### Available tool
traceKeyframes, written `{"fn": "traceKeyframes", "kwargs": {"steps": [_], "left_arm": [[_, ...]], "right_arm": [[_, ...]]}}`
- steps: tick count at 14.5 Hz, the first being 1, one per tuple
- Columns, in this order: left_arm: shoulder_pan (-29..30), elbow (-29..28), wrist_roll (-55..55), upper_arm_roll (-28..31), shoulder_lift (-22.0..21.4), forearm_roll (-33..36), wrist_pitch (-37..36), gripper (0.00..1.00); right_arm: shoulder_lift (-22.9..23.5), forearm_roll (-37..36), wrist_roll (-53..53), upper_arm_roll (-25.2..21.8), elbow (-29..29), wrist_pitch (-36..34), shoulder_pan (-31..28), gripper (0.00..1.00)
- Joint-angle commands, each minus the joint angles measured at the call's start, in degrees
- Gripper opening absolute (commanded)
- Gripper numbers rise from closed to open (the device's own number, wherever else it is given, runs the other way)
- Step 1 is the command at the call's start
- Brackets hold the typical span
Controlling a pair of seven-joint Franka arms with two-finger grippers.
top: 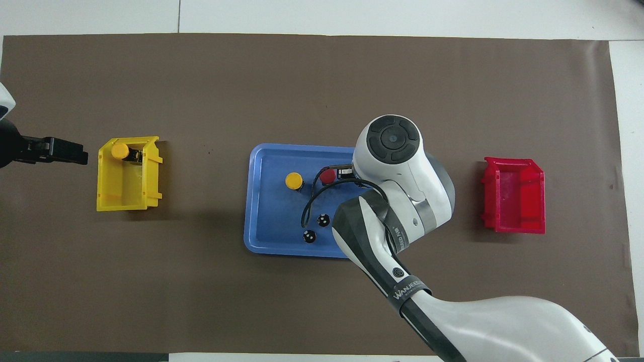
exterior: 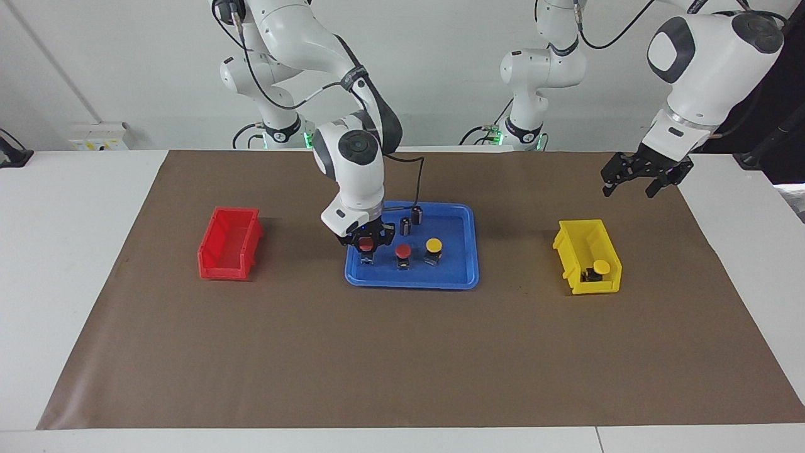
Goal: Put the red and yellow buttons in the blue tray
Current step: 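Place the second red button in the tray while the left gripper withdraws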
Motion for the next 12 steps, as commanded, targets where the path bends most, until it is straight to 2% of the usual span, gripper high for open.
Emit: {"fn": "traceKeyframes", "kwargs": {"steps": [1,2,4,5,6,8,12], "left_arm": [[2.16,-4.65,0.45,-0.64,-0.98,1.00,5.51,0.86],[2.26,-6.05,0.54,-0.64,-0.89,1.00,7.53,0.82],[2.26,-8.95,0.45,-0.64,-0.37,1.00,12.36,0.76],[2.26,-9.58,0.45,-0.64,1.03,1.00,14.04,0.74],[2.26,-9.67,0.54,-0.64,2.35,1.00,15.28,0.72],[2.26,-9.67,0.45,-0.64,5.25,1.00,18.61,0.72],[2.26,-13.00,0.27,-0.64,8.86,1.00,27.21,0.72]], "right_arm": [[-0.42,0.37,0.57,-0.10,-1.42,1.30,-0.05,0.35],[-0.42,0.37,0.57,-0.10,-1.78,1.30,-0.05,0.42],[-0.42,0.37,0.57,-0.10,-1.96,1.39,-0.13,0.71],[-0.33,0.10,0.57,-0.19,-1.09,0.69,-0.22,0.93],[-0.50,-0.51,0.57,-0.28,0.23,0.25,-0.40,1.00],[-2.43,-0.60,-0.04,-0.81,3.30,-3.25,-2.67,1.00],[-6.91,-0.60,-2.58,-0.81,11.21,-16.16,-8.12,1.00]]}}
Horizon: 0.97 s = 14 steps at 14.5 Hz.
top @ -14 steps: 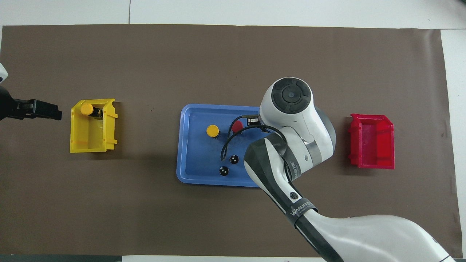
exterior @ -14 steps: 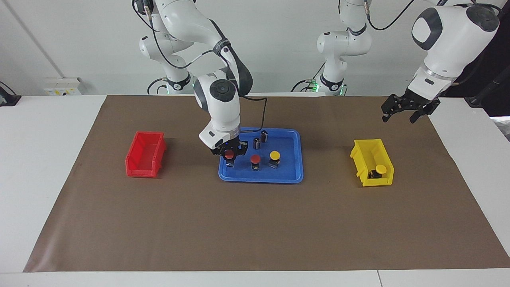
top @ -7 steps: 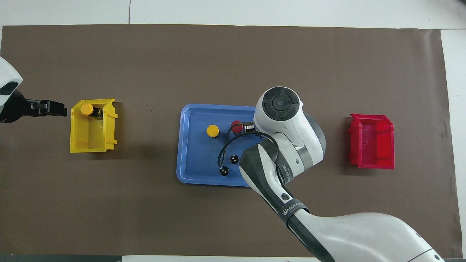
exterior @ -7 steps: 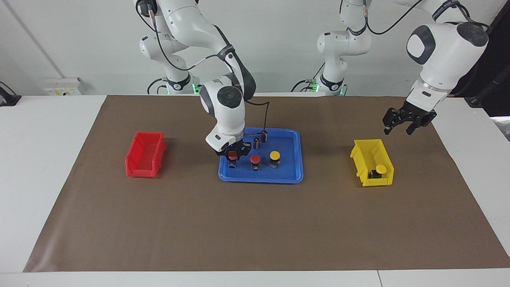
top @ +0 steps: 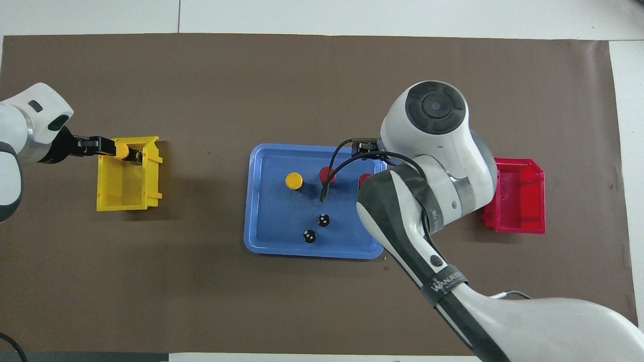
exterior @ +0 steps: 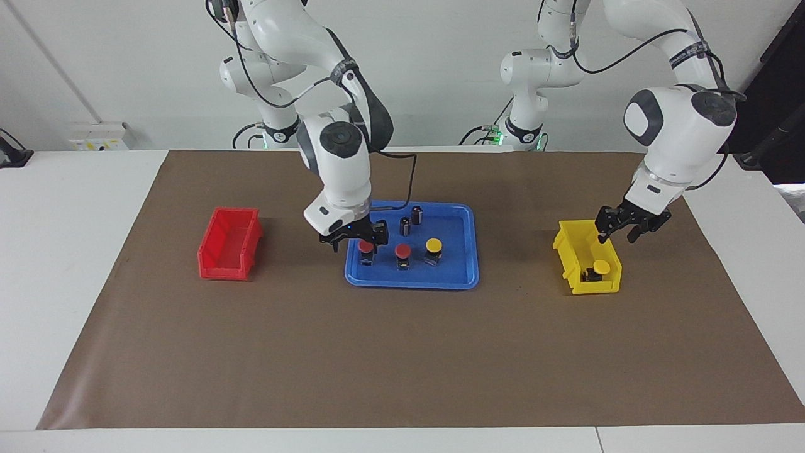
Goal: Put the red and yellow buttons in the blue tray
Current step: 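Grasp the second yellow button with the left gripper while the right gripper withdraws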
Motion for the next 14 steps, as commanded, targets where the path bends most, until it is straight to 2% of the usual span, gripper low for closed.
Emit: {"fn": "traceKeyframes", "kwargs": {"steps": [1,4,7,10,14], "left_arm": [[0.72,-3.72,0.22,-0.58,1.73,0.95,7.57,0.72],[0.72,-3.73,0.04,-0.58,4.63,0.95,11.11,0.72],[0.72,-3.73,0.04,-0.67,4.99,0.95,11.47,0.72],[0.10,-3.64,-0.40,-0.67,4.99,0.86,11.20,0.72],[-0.25,-3.47,-0.48,-0.67,4.90,0.86,9.72,0.72]], "right_arm": [[-3.04,-0.42,-4.02,0.47,4.12,-8.60,-3.94,1.00],[-7.17,-0.42,-9.03,0.39,4.58,-13.45,-7.99,1.00],[-11.48,-0.51,-15.61,0.21,5.01,-18.89,-13.78,1.00],[-12.19,-0.68,-22.74,0.30,7.29,-23.91,-21.69,1.00],[-13.33,-1.82,-29.95,0.21,6.95,-24.27,-27.86,1.00]]}}
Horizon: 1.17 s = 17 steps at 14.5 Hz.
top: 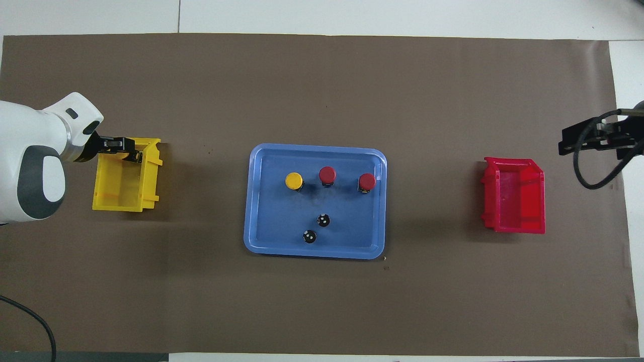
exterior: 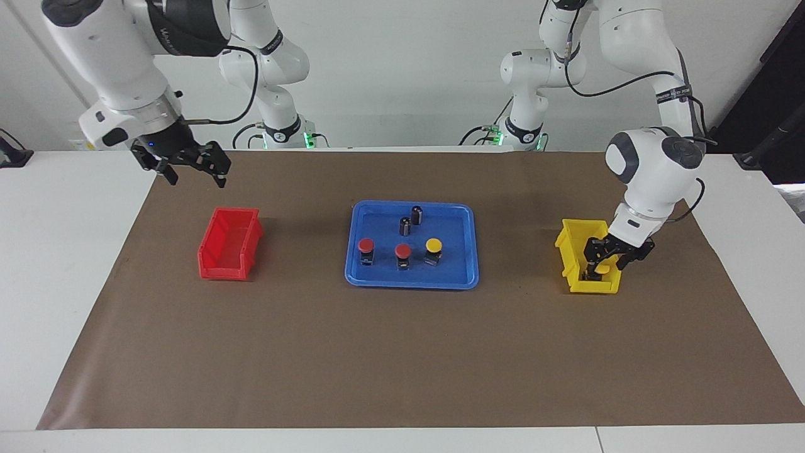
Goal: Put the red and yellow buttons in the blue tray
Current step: 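Grasp the second yellow button with the left gripper while the right gripper withdraws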
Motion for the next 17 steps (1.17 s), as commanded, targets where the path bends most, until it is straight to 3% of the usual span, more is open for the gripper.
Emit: {"fn": "traceKeyframes", "kwargs": {"steps": [1,7,17], "left_arm": [[-0.46,-0.10,-0.48,-0.52,-0.05,0.73,-1.05,0.72],[-0.55,2.36,-0.39,-0.43,-0.40,0.73,-5.01,0.72],[-0.29,-0.10,-0.30,-0.43,-0.93,0.73,-2.11,0.69]], "right_arm": [[-0.94,-1.01,-3.54,0.79,0.22,-0.96,-2.44,1.00],[-1.12,-1.01,-3.55,1.23,-0.04,-1.40,-2.45,1.00],[-1.21,-4.18,-3.46,1.32,-0.13,-1.05,-2.36,1.00]]}}
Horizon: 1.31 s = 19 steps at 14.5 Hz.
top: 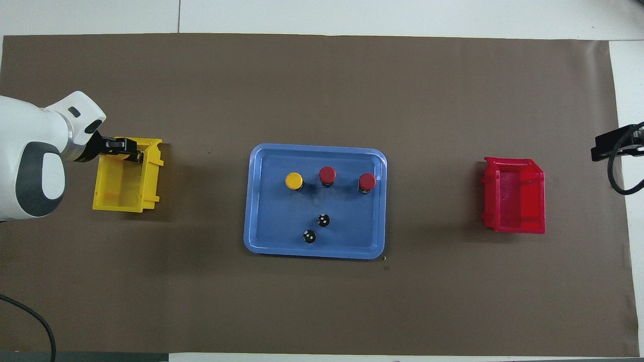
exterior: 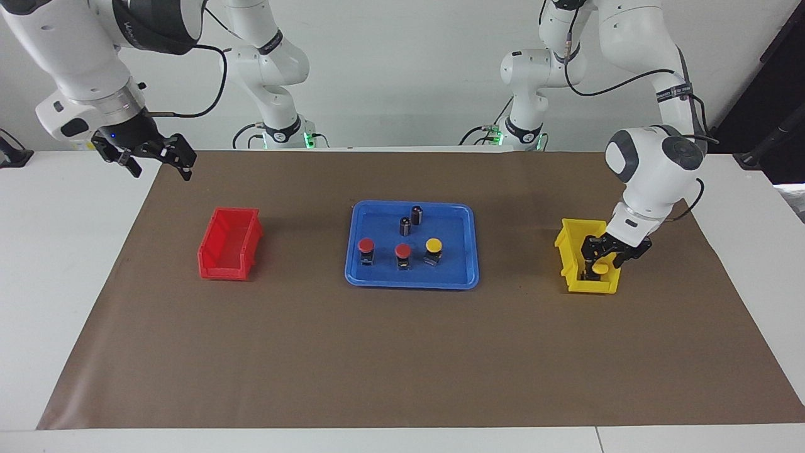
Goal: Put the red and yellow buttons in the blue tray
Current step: 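Grasp the second yellow button with the left gripper while the right gripper withdraws, then carry the yellow button into the tray and open the left gripper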
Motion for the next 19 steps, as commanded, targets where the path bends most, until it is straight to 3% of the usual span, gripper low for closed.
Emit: {"fn": "traceKeyframes", "kwargs": {"steps": [1,5,6,7,8,10,11,13,14,15,17,19], "left_arm": [[-0.31,-1.19,-0.30,-0.06,-0.89,0.73,1.01,0.68],[-0.40,-1.19,-0.91,0.02,-0.19,0.73,1.63,0.57],[-0.40,-1.10,-0.91,0.02,-0.19,0.73,1.63,0.47],[-0.40,-0.93,-0.91,0.02,-0.10,0.73,1.54,0.15],[-0.31,-0.58,-0.83,0.02,-0.10,0.73,1.19,0.02],[-0.40,2.13,-1.09,0.02,-0.45,0.73,-3.52,0.01],[-0.40,5.81,-1.09,0.11,-1.06,0.73,-10.00,0.01],[-0.83,18.96,-2.66,-0.50,-0.54,0.64,-26.33,0.01],[-2.92,22.33,-6.15,-0.68,-0.10,0.46,-29.63,0.01],[-6.77,22.45,-11.58,-0.59,-0.10,0.38,-29.49,0.01],[-14.69,15.72,-22.05,-0.77,-1.59,0.11,-21.17,0.01],[-20.50,11.92,-25.43,-0.86,-1.95,-1.46,-17.28,0.01]], "right_arm": [[-0.31,-0.29,-0.77,0.25,-0.07,-0.40,-0.38,1.00],[-0.39,-0.11,-0.86,0.25,-0.16,-0.85,0.23,1.00],[-0.31,-0.11,-0.86,0.25,-0.16,-0.93,0.23,1.00],[-0.31,-0.11,-0.94,0.25,-0.16,-0.93,0.23,1.00],[-0.39,-0.11,-0.94,0.33,-0.16,-0.93,0.15,1.00],[-0.40,-0.11,-0.94,0.25,-0.16,-0.93,0.14,1.00],[-0.40,-0.11,-0.94,0.25,-0.16,-1.02,0.23,1.00],[-0.40,-0.11,-0.94,0.33,-0.16,-1.20,0.23,1.00],[-0.40,-0.11,-0.94,0.33,-0.16,-1.28,0.23,1.00],[-0.40,-0.11,-0.94,0.33,-0.16,-1.37,0.23,1.00],[-0.40,-0.11,-0.94,0.33,-0.16,-1.29,0.23,1.00],[-0.40,-0.11,-1.03,0.33,-0.16,-1.29,0.23,1.00]]}}
